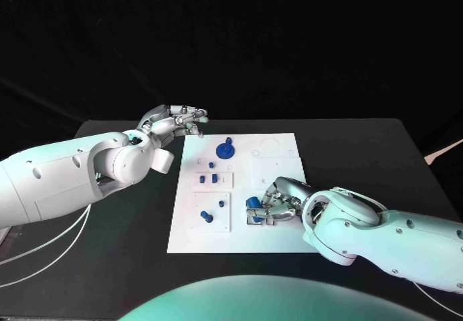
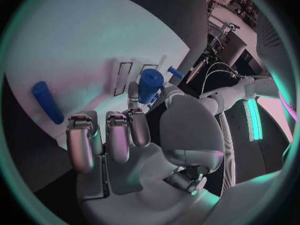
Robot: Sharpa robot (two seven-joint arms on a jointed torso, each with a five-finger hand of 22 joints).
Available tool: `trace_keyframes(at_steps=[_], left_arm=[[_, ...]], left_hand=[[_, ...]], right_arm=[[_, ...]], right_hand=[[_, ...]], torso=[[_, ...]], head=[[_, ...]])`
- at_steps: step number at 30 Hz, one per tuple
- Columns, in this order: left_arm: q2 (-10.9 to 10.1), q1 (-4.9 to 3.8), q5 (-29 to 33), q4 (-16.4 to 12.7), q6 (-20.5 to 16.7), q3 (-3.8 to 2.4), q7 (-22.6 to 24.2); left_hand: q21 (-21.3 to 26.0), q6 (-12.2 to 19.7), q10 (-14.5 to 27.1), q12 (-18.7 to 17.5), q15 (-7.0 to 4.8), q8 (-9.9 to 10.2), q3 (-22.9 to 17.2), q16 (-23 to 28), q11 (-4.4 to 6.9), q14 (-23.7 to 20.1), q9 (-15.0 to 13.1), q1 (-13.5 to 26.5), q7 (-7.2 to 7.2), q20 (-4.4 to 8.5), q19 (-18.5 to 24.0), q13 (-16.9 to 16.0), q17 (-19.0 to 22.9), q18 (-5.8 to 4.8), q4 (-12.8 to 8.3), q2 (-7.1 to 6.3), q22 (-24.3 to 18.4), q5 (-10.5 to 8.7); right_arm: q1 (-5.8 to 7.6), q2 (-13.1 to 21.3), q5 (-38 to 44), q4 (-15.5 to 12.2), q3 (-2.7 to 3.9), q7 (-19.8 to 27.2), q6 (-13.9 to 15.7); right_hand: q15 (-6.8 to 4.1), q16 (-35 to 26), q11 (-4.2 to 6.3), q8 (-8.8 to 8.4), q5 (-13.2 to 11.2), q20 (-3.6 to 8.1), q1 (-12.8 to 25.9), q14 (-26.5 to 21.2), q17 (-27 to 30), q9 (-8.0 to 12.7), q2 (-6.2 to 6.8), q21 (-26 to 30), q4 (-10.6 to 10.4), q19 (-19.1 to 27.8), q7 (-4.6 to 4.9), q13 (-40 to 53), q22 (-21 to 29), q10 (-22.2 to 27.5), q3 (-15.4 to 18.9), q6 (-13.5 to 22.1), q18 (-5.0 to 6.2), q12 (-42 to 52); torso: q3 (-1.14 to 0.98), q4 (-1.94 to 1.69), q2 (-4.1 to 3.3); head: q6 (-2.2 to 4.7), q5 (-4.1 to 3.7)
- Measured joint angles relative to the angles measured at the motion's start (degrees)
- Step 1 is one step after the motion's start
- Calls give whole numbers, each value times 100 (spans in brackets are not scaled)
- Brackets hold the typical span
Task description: Assemble the parts on the task board
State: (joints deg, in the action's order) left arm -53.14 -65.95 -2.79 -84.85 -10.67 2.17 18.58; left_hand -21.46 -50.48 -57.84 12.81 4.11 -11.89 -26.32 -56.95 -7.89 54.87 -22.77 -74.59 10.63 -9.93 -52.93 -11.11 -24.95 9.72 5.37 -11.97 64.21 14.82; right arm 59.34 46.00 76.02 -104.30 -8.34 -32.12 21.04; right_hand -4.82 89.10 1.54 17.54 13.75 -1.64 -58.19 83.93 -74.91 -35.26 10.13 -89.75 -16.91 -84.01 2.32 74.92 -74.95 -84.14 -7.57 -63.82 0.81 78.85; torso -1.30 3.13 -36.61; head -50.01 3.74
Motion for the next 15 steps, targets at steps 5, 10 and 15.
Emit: trace_keyframes(at_steps=[5, 10, 15], left_arm=[[0, 0, 0, 0, 1, 0, -2], [-2, 0, 0, 0, 2, 0, -4], [-6, 0, 0, -2, 2, 0, -8]], left_hand=[[0, 20, 0, 0, 0, 0, 0, 0, 0, 0, 0, 0, -20, 0, 0, 0, 0, 0, 0, 0, 0, 0], [0, 20, 0, 0, 0, 0, 0, 0, 0, 0, 0, 0, -20, 0, 0, 0, 0, 0, 0, 0, 0, 0], [0, 20, 0, 0, 0, 0, 0, 0, 0, 0, 0, 0, -20, 0, 0, 0, 0, 0, 0, 0, 0, 0]], right_arm=[[2, -23, 8, 34, 2, -8, -13], [2, -39, 15, 39, 3, -11, -5], [2, -26, 41, 13, 3, -12, 24]], right_hand=[[0, 0, 0, 0, -280, 0, 92, 0, 0, -38, 14, 0, -9, 0, 1, 0, 0, 0, 349, 1, 0, -54], [0, 0, 0, 0, -265, 0, 261, 0, 0, -80, -24, 0, -12, 0, 35, 0, 1, 0, 725, 36, 0, -103], [0, 0, 0, -1, -265, 0, 261, 0, 0, -91, -25, 0, -17, 0, 35, -1, 1, 0, 795, 36, 0, -103]], torso=[[1, -2, 2], [1, -2, 3], [1, -2, 3]], head=[[0, 8], [1, 16], [1, 21]])
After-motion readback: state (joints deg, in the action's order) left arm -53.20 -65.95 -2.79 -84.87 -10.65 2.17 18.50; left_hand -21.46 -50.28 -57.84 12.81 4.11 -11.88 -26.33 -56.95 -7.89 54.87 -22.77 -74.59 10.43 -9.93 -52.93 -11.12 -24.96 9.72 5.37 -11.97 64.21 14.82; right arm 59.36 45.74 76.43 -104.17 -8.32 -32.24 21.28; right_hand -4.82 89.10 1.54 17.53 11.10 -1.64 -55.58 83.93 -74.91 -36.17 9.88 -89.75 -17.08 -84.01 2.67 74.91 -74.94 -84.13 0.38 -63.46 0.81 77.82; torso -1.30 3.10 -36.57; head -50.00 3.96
